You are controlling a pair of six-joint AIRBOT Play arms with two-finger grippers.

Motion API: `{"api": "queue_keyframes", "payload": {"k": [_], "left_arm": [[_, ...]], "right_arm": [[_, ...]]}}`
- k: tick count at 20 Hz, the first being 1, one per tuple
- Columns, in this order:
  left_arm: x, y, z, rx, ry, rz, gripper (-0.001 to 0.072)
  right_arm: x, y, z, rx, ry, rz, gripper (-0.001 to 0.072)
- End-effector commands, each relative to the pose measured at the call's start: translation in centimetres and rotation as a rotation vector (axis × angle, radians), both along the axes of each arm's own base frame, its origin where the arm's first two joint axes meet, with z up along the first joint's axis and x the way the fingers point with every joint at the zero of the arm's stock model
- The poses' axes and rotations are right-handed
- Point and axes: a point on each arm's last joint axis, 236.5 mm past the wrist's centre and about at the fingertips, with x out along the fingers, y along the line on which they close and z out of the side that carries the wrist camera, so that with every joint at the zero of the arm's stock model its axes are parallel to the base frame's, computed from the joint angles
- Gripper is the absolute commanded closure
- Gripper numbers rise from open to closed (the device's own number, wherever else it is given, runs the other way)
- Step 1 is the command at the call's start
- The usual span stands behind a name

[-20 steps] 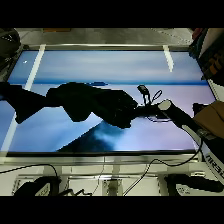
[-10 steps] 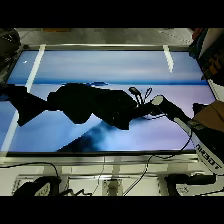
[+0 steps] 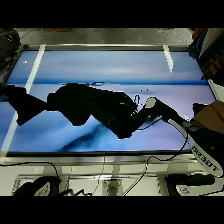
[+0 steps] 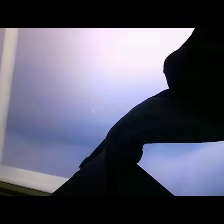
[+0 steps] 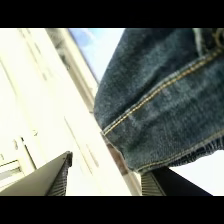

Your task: Fold the clothes and pants, and hang the long-sleeved shirts on hangers.

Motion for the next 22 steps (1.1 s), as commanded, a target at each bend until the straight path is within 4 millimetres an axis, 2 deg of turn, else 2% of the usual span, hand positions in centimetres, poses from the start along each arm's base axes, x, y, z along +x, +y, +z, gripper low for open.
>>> {"api": "queue_keyframes", "payload": {"k": [1,4,6,7,8,10,13,15,17,18,20,22], "left_arm": [[-0.3,0.9,0.0,0.011,0.008,0.017,0.0677],[-0.3,1.0,0.0,0.012,0.007,0.019,0.0677],[0.0,1.0,0.2,0.014,-0.007,0.015,0.0677],[0.2,1.0,0.3,0.015,-0.016,0.012,0.0677],[0.5,1.0,0.4,0.017,-0.027,0.009,0.0677],[1.4,1.0,1.0,0.023,-0.072,-0.001,0.0677],[3.6,0.8,2.8,0.042,-0.182,-0.035,0.0678],[4.7,0.9,3.9,0.053,-0.249,-0.048,0.0678],[5.5,1.9,5.1,0.039,-0.327,-0.006,0.0678],[6.0,2.7,6.1,0.022,-0.391,0.031,0.0679],[7.1,4.7,8.7,-0.031,-0.56,0.12,0.068],[7.4,6.7,10.9,-0.097,-0.701,0.208,0.0682]], "right_arm": [[1.7,1.4,-0.7,0.004,-0.1,-0.029,0.0224],[6.9,2.1,-0.9,-0.003,-0.243,-0.196,0.0224],[10.2,2.6,0.1,0.016,-0.329,-0.295,0.0225],[11.3,2.9,0.9,0.036,-0.354,-0.326,0.0238],[12.1,3.3,1.7,0.055,-0.373,-0.345,0.0312],[13.3,3.6,3.1,0.071,-0.419,-0.344,0.0686],[17.3,2.1,5.5,0.035,-0.577,-0.353,0.068],[21.2,-0.9,7.9,-0.012,-0.662,-0.45,0.068],[25.4,-5.3,11.0,-0.063,-0.766,-0.547,0.0681],[27.6,-8.0,13.3,-0.078,-0.832,-0.6,0.068],[31.3,-13.1,19.4,-0.057,-0.946,-0.748,0.0681],[33.6,-18.8,26.7,-0.012,-1.052,-0.918,0.0682]]}}
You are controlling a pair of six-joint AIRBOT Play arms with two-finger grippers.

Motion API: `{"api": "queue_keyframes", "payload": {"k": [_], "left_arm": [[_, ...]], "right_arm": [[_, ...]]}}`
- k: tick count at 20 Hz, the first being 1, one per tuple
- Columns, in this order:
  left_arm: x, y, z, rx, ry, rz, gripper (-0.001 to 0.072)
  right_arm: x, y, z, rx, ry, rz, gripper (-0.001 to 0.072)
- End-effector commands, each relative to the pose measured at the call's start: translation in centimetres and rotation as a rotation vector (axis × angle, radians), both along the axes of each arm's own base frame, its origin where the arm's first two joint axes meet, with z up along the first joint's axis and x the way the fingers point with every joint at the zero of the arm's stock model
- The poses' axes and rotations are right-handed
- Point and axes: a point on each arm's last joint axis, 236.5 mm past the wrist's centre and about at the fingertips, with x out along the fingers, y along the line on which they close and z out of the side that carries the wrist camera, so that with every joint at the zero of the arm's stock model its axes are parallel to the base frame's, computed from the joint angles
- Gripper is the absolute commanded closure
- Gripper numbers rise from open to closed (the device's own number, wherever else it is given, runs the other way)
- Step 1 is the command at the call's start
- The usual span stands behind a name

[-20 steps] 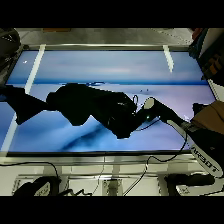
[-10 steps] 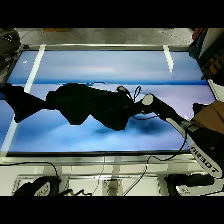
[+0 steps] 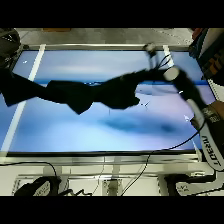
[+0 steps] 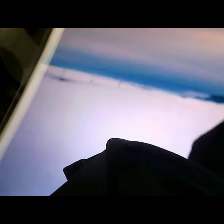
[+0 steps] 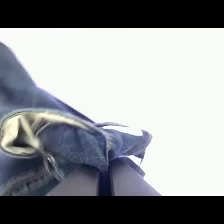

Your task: Fold the clothes and pants, and hang the long-sleeved shirts on hangers.

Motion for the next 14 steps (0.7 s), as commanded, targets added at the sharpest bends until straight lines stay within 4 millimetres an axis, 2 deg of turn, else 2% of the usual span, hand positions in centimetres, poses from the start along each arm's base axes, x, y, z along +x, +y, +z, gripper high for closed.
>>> {"api": "queue_keyframes", "payload": {"k": [1,2,3,4,5,7,9,11,14], "left_arm": [[1.0,3.2,3.8,-0.113,-0.255,0.107,0.0682],[0.6,4.3,3.3,-0.117,-0.239,0.134,0.0682],[0.2,5.5,1.9,-0.114,-0.189,0.163,0.0682],[-0.2,6.3,0.0,-0.11,-0.114,0.183,0.0682],[-0.7,6.7,-2.7,-0.108,-0.002,0.193,0.0682],[-1.9,6.9,-9.1,-0.09,0.281,0.171,0.0682],[-3.7,6.7,-15.1,-0.093,0.557,0.13,0.0681],[-4.3,6.8,-18.3,-0.121,0.672,0.129,0.068],[-4.2,6.9,-19.4,-0.107,0.714,0.103,0.0679]], "right_arm": [[3.9,-10.1,11.3,0.059,-0.223,-0.239,0.0681],[3.9,-12.3,13.0,0.067,-0.246,-0.278,0.0681],[3.6,-14.1,13.5,0.061,-0.238,-0.3,0.0681],[3.0,-15.5,12.8,0.05,-0.195,-0.309,0.0681],[2.2,-16.3,11.0,0.035,-0.12,-0.302,0.0681],[-0.1,-17.5,6.0,-0.045,0.074,-0.275,0.0681],[-2.3,-19.0,1.8,-0.13,0.219,-0.273,0.0681],[-4.7,-20.0,-1.5,-0.178,0.354,-0.265,0.0681],[-8.6,-20.2,-4.2,-0.208,0.531,-0.231,0.0682]]}}
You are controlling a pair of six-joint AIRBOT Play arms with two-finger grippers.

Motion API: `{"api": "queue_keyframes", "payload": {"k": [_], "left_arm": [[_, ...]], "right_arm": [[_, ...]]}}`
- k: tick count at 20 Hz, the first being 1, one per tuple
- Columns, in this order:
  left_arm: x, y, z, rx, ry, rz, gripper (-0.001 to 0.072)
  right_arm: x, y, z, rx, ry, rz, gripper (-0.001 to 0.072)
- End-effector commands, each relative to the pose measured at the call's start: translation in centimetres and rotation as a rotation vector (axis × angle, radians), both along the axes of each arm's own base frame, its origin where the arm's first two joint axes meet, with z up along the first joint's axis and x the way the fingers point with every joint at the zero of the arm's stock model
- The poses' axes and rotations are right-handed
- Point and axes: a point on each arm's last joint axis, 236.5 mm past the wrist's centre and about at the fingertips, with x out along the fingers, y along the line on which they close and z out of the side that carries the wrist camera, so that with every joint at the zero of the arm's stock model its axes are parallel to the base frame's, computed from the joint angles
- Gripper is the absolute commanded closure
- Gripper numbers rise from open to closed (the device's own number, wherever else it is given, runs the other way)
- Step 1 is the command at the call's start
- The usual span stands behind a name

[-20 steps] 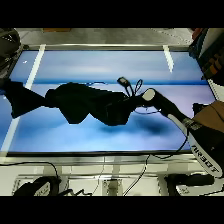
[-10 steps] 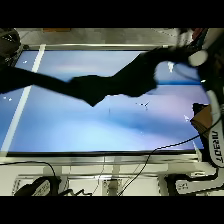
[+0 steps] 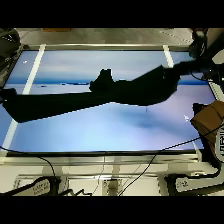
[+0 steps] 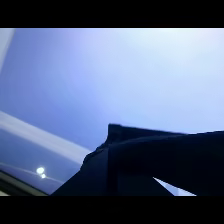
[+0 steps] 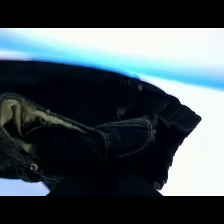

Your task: Fold the clothes and pants, and hang the long-sleeved shirts on hangers.

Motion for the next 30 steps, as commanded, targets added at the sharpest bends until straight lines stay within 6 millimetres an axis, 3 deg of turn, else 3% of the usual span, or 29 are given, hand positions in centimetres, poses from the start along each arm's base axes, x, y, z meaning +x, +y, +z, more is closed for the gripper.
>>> {"api": "queue_keyframes", "payload": {"k": [1,3,5,7,9,11,13,16,19,21,23,25,28,30], "left_arm": [[-1.3,0.0,-2.4,-0.008,0.143,-0.071,0.068],[-1.0,0.8,-1.2,0.018,0.094,-0.074,0.068],[-0.4,1.8,1.4,0.06,-0.003,-0.102,0.0679],[-0.5,1.4,3.8,0.025,-0.105,-0.117,0.0679],[-2.3,1.7,4.1,0.011,-0.1,-0.099,0.068],[-5.1,1.7,1.4,-0.033,-0.004,-0.082,0.0679],[-8.0,0.5,-3.0,-0.085,0.148,-0.143,0.0679],[-12.8,-1.3,-8.7,-0.156,0.374,-0.217,0.0679],[-18.5,0.3,-11.3,-0.099,0.61,-0.208,0.0679],[-20.6,1.3,-12.0,-0.075,0.693,-0.208,0.0679],[-21.4,2.5,-11.8,-0.042,0.754,-0.267,0.0679],[-20.9,4.0,-11.3,0.033,0.763,-0.296,0.068],[-18.8,5.0,-10.9,0.1,0.703,-0.323,0.068],[-16.2,5.9,-9.4,0.17,0.631,-0.346,0.0679]], "right_arm": [[-5.4,-1.0,-3.7,-0.018,0.243,0.016,0.0683],[-6.7,-1.1,-3.9,-0.019,0.248,0.004,0.0683],[-8.7,-1.9,-3.4,-0.03,0.223,-0.013,0.0683],[-11.9,-2.6,-3.1,-0.036,0.219,-0.031,0.0683],[-16.3,-2.8,-3.8,-0.021,0.266,-0.059,0.0683],[-20.8,-2.2,-5.5,0.011,0.361,-0.07,0.0682],[-24.6,-0.9,-7.6,0.045,0.467,-0.058,0.0682],[-29.1,0.8,-10.4,0.095,0.616,-0.032,0.0681],[-31.6,1.8,-12.1,0.128,0.715,-0.017,0.0682],[-32.3,1.9,-12.3,0.133,0.744,-0.012,0.0681],[-33.4,1.9,-12.0,0.13,0.792,-0.003,0.0681],[-34.4,2.0,-11.8,0.131,0.833,0.006,0.0681],[-34.4,2.0,-11.8,0.132,0.833,0.006,0.0681],[-34.4,2.0,-11.8,0.132,0.833,0.006,0.0681]]}}
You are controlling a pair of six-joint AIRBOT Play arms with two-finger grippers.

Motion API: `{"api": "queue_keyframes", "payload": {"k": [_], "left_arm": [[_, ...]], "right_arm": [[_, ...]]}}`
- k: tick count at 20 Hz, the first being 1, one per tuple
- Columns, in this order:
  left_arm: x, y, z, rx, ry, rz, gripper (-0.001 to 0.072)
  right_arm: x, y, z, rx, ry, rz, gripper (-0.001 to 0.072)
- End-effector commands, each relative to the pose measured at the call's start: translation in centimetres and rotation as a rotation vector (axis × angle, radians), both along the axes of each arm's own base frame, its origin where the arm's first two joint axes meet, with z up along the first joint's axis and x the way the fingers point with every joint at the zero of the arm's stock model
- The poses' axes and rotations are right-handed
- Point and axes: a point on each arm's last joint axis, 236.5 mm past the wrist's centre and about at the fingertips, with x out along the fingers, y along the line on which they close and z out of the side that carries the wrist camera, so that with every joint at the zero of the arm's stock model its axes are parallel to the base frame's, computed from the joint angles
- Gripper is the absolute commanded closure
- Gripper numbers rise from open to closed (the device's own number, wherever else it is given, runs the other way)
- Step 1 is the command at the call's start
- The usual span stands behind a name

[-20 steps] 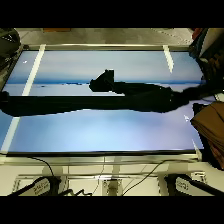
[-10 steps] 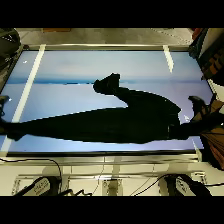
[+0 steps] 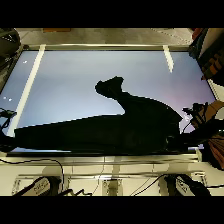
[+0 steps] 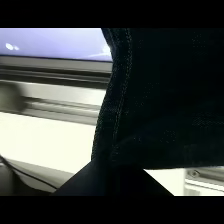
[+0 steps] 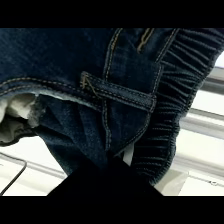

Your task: Fold the clothes and pants, and hang the long-sleeved shirts on hangers.

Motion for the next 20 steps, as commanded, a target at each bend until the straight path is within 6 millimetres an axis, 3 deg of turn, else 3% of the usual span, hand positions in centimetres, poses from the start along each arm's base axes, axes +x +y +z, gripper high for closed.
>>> {"api": "queue_keyframes", "payload": {"k": [1,2,4,7,12,13,14,15,16,17,19,20], "left_arm": [[4.2,1.9,2.6,0.095,-0.105,-0.116,0.0679],[5.5,2.1,3.9,0.115,-0.139,-0.137,0.0679],[5.5,2.0,4.5,0.105,-0.149,-0.116,0.0679],[1.9,1.8,2.6,0.047,-0.051,-0.035,0.0681],[-5.1,0.1,-3.2,-0.087,0.152,-0.03,0.0679],[-5.7,0.0,-3.5,-0.096,0.163,-0.021,0.0641],[-5.8,0.1,-3.6,-0.099,0.16,-0.013,0.0431],[-5.7,0.4,-3.6,-0.091,0.147,-0.011,0.0109],[-5.4,0.7,-3.6,-0.084,0.133,-0.013,0.0008],[-5.5,0.9,-3.4,-0.077,0.135,-0.015,0.0009],[-5.4,1.4,-3.2,-0.057,0.136,-0.025,0.0011],[-5.0,1.5,-3.2,-0.051,0.125,-0.031,0.0014]], "right_arm": [[-0.5,0.0,0.0,0.001,0.019,0.003,0.0682],[-0.5,0.0,0.0,0.001,0.019,0.004,0.0682],[-0.3,0.0,0.0,-0.001,0.014,0.002,0.0681],[-0.3,0.0,0.0,-0.001,0.012,0.002,0.0681],[-0.2,-0.1,0.0,-0.003,0.009,0.001,0.0681],[-0.1,-0.1,-0.1,-0.006,0.002,0.0,0.068],[0.2,-0.2,-0.2,-0.01,-0.009,-0.003,0.0681],[0.4,-0.3,-0.2,-0.014,-0.018,-0.005,0.068],[0.5,-0.3,-0.3,-0.015,-0.02,-0.006,0.068],[0.5,-0.3,-0.3,-0.015,-0.02,-0.006,0.0639],[0.4,-0.3,-0.3,-0.016,-0.019,-0.006,0.0282],[0.4,-0.4,-0.3,-0.02,-0.018,-0.006,0.0157]]}}
